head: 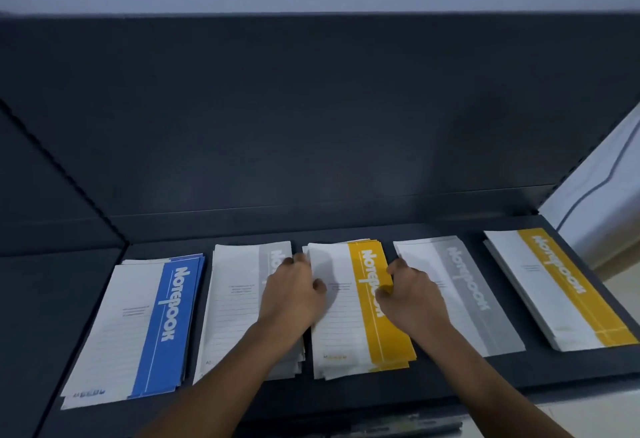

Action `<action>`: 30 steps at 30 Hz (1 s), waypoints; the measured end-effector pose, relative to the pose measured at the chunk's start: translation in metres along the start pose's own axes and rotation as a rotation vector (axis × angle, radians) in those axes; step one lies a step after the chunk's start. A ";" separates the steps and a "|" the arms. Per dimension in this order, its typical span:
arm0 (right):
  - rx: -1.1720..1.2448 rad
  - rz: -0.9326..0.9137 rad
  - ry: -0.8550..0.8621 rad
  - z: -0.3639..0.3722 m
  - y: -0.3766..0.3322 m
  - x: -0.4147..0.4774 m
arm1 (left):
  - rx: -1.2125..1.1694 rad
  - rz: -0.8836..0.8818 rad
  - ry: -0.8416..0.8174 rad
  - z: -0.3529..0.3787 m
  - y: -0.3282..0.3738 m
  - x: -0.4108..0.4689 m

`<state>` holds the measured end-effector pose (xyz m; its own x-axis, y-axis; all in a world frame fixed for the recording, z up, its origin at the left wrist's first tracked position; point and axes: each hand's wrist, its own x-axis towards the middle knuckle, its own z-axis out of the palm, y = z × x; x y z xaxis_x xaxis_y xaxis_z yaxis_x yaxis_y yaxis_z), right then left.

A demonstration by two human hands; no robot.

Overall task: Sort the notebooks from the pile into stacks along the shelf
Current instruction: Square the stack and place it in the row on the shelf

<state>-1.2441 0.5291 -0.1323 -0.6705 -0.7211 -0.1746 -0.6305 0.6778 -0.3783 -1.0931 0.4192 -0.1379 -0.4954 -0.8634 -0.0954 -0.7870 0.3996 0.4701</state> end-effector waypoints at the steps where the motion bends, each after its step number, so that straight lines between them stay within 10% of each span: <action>1: 0.003 -0.013 0.000 0.000 0.001 0.000 | 0.003 -0.002 0.009 0.001 0.000 -0.001; 15: -0.249 -0.319 0.181 -0.012 -0.067 -0.001 | -0.117 0.042 0.204 -0.039 -0.031 -0.021; 30: -0.104 -0.849 -0.154 0.065 -0.288 -0.102 | -0.075 -0.201 0.407 -0.179 -0.241 -0.124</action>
<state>-0.9683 0.3985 -0.0648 0.0986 -0.9951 0.0049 -0.9312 -0.0940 -0.3523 -0.7767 0.3748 -0.0821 -0.1390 -0.9782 0.1544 -0.8162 0.2015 0.5415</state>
